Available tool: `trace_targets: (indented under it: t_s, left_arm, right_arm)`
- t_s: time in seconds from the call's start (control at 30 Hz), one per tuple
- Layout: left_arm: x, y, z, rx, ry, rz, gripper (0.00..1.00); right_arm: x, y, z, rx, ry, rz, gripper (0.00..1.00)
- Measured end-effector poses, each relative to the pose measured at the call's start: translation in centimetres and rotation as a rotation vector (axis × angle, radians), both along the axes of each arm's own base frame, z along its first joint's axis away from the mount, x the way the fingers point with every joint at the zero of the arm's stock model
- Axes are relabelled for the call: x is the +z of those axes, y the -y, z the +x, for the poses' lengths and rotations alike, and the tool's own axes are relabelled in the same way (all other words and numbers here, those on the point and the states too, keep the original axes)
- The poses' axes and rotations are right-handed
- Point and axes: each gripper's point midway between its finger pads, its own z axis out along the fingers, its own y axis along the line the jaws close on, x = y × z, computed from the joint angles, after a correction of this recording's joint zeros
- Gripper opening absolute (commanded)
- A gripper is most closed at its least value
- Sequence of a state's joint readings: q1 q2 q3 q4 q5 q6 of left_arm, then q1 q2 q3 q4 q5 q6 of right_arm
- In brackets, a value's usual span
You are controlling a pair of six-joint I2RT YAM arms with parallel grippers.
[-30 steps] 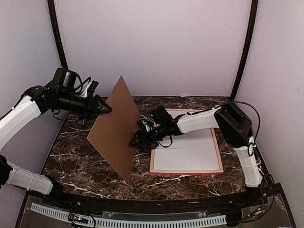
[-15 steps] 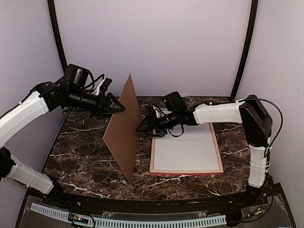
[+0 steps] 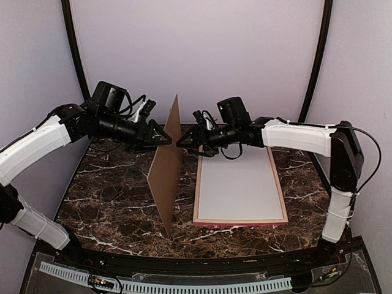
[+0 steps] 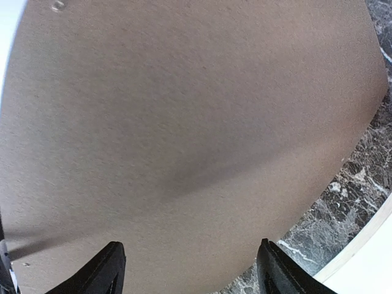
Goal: Put the photo into the frame
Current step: Pass from the left arm to the right
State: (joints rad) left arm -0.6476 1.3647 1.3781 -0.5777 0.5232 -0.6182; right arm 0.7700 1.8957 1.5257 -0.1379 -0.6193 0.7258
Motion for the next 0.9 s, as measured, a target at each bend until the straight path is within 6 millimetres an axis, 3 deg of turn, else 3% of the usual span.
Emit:
trace_targets:
  t_s: [0.3, 0.67, 0.9]
  left_arm:
    - [0.3, 0.9, -0.1, -0.018, 0.010, -0.011, 0.54]
    - [-0.5, 2.1, 0.0, -0.038, 0.002, -0.008, 0.54]
    - [-0.5, 2.5, 0.0, -0.044, 0.002, -0.013, 0.54]
  right_arm:
    - [5.4, -0.2, 0.2, -0.018, 0.048, 0.087, 0.74]
    - [7.6, -0.5, 0.1, -0.009, 0.043, 0.131, 0.73]
    - [7.7, -0.6, -0.1, 0.000, 0.036, 0.139, 0.70]
